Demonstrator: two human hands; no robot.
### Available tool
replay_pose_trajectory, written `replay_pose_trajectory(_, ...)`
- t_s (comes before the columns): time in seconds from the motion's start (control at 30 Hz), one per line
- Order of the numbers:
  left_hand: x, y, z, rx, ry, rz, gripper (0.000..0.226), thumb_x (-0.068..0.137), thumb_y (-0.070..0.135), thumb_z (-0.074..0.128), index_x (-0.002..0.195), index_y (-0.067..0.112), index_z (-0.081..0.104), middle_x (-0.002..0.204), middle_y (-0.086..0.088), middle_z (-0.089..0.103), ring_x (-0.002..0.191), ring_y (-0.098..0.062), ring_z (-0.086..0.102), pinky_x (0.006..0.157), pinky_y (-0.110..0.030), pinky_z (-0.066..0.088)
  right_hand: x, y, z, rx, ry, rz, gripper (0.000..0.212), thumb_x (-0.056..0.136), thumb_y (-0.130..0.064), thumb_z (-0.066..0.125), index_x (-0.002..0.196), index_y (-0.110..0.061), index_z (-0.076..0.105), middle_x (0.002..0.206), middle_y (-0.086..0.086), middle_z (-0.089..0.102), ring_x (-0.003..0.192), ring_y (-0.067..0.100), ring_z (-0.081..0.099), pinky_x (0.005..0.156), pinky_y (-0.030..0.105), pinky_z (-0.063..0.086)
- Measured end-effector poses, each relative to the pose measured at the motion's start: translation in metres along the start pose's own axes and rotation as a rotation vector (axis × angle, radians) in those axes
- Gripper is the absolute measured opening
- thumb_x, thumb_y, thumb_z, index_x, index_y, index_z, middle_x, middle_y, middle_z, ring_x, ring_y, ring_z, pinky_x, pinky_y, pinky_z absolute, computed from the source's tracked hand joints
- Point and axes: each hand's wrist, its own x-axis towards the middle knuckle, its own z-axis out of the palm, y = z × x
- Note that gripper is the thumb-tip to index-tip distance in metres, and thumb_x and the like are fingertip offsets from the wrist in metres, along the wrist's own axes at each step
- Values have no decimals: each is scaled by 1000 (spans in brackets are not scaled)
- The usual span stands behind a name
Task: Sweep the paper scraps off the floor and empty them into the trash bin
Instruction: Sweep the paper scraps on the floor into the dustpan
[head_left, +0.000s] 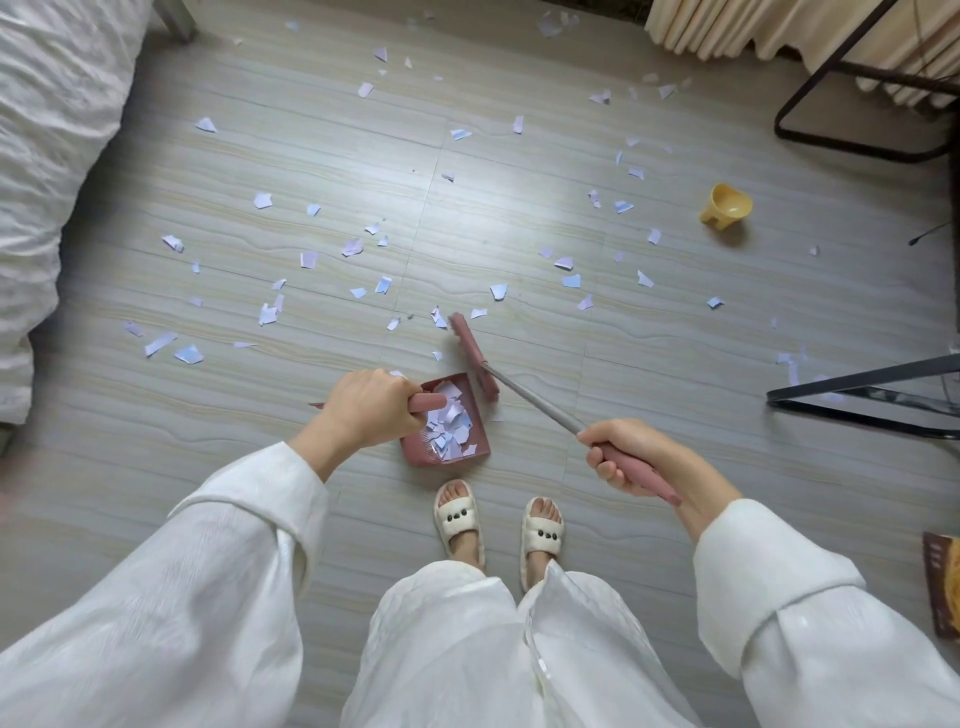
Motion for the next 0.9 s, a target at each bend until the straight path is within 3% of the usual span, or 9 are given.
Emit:
replay_pose_trajectory(0.13, -4, -2, -1, 2, -18, -35, 40, 77, 33, 58, 48, 23, 32, 48, 9, 32, 59, -27, 43, 52, -27, 24, 8, -1, 6, -32, 92, -105, 14, 94, -9, 49, 81, -12, 47, 57, 3, 45, 24, 6, 38, 31, 8, 30)
replay_pose_trajectory(0.23, -4, 0, 8, 24, -6, -44, 23, 80, 38, 55, 64, 22, 55, 62, -1, 55, 69, -30, 55, 57, -26, 30, 17, 2, 9, -75, 154, -128, 16, 92, -4, 48, 77, -7, 46, 57, 8, 45, 23, 8, 39, 31, 10, 30)
replay_pose_trajectory(0.3, -4, 4, 13, 50, 9, -44, 23, 82, 41, 53, 75, 21, 62, 71, -6, 61, 74, -31, 59, 58, -27, 31, 25, 8, 13, -94, 193, -136, 16, 91, 0, 47, 75, -4, 45, 56, 10, 45, 21, 10, 38, 30, 10, 30)
replay_pose_trajectory(0.43, 3, 15, 20, 55, 13, -45, 22, 80, 38, 53, 71, 19, 59, 66, -4, 58, 67, -29, 54, 57, -26, 32, 33, 24, 34, -57, 138, -108, 19, 92, 5, 42, 74, -4, 42, 56, 10, 42, 19, 10, 36, 29, 9, 30)
replay_pose_trajectory(0.6, 10, 21, 24, 53, 10, -44, 23, 81, 40, 53, 71, 21, 59, 61, -2, 54, 63, -27, 47, 56, -26, 31, 23, 3, -14, 333, -186, 95, 32, 100, -17, 34, 67, -16, 34, 36, -6, 37, 22, 3, 33, 22, 11, 24)
replay_pose_trajectory(0.73, 13, 13, 22, 38, -2, -61, 23, 81, 44, 50, 74, 27, 62, 53, 8, 35, 62, -22, 41, 56, -26, 31, 5, -8, -42, 156, -108, 62, 26, 99, -20, 41, 73, -16, 37, 41, -7, 42, 24, 4, 35, 24, 10, 24)
replay_pose_trajectory(0.9, 11, 5, 20, 14, 22, -70, 16, 78, 43, 57, 72, 29, 63, 53, 9, 34, 63, -26, 51, 56, -26, 30, 8, -6, -17, 45, -1, -35, 18, 97, -15, 45, 80, -14, 40, 43, -3, 46, 24, 5, 36, 28, 8, 27)
